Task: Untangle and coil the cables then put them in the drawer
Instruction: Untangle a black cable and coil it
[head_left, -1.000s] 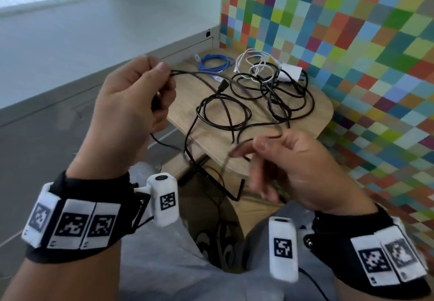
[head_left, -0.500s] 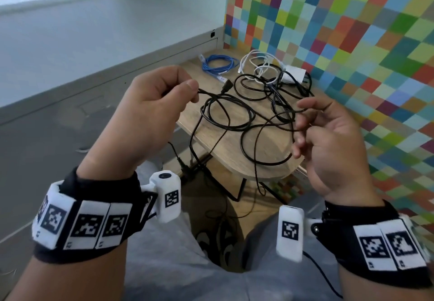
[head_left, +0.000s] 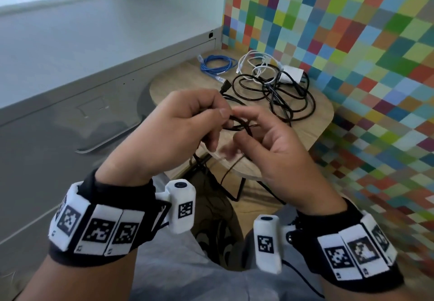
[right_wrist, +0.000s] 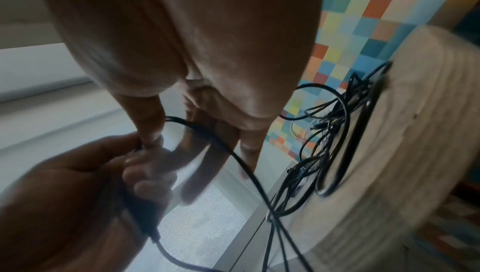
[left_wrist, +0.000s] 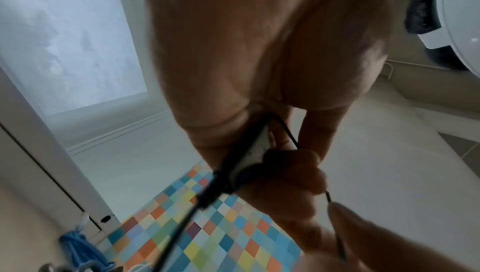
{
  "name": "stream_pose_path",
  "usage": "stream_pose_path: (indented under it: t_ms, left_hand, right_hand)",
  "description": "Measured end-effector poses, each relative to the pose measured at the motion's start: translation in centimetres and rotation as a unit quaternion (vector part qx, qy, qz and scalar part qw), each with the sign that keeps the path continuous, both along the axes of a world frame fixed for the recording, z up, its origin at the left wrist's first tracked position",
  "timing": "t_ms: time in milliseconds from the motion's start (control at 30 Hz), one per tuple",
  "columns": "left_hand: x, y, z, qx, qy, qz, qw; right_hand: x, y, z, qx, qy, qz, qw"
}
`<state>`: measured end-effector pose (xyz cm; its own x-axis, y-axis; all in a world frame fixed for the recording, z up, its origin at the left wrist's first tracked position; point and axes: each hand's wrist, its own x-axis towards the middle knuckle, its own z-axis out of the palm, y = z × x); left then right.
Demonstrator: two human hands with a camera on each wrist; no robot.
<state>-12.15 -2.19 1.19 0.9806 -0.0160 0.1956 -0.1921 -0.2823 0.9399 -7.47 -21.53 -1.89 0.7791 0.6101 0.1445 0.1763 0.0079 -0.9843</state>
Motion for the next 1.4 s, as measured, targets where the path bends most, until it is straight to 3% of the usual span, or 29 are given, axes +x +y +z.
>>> stream_pose_path:
  t_ms: [167, 333, 433, 500, 567, 633, 733, 867, 1033, 1167, 1267, 1400]
  left_hand:
    - [0.0, 1.0, -0.3, -0.021, 0.046, -0.060, 0.997]
    - [0.3, 0.0, -1.1, 0.023, 0.082, -0.162, 0.983]
    - [0.2, 0.6, -1.0, -0.098, 0.078, -0.143, 0.982]
    - [0.1, 1.7, -0.5, -0.244, 0.064, -0.109, 0.962]
    - [0.0, 2.8, 0.0, -0.335, 0.046, -0.072, 0.938]
    - [-0.1, 3.2, 0.3, -0.377, 0.032, -0.043, 0.925]
    - [0.1, 2.3, 0.4, -0.393, 0.008, -0.013, 0.919]
    - [0.5, 0.3, 0.0, -0.290, -0.053, 0.017, 0.956]
    - [0.7, -1.7, -0.6, -0.103, -0.068, 0.068, 0.990]
    - [0.9, -3.0, -1.4, 0.065, -0.098, 0.079, 0.990]
    - [1.0, -3.6, -1.7, 0.182, -0.125, 0.055, 0.974]
    - [0.8, -3.7, -1.4, 0.228, -0.080, 0.053, 0.969]
  right_hand:
    - [0.6, -0.9, 0.4, 0.038, 0.018, -0.008, 0.999]
    - [1.0, -1.5, 0.5, 0.026, -0.040, -0.023, 0.999]
    - [1.5, -2.6, 0.6, 0.055, -0.031, -0.063, 0.996]
    - [2.2, -3.7, 0.6, 0.068, -0.015, -0.092, 0.993]
    - [2.8, -4.6, 0.6, 0.083, 0.011, -0.119, 0.989]
    - [3.2, -4.9, 0.6, 0.080, 0.011, -0.148, 0.986]
    - [2.8, -4.3, 0.5, -0.028, -0.081, -0.183, 0.979]
    - [1.9, -2.9, -0.3, -0.169, -0.137, -0.161, 0.963]
    - [0.9, -1.2, -0.6, -0.241, -0.149, -0.118, 0.952]
    - [0.0, 0.2, -0.4, -0.236, -0.208, -0.098, 0.944]
    - [-0.2, 0.5, -0.4, -0.201, -0.229, -0.093, 0.948]
    - [-0.5, 0.1, 0.1, -0.181, -0.178, -0.073, 0.965]
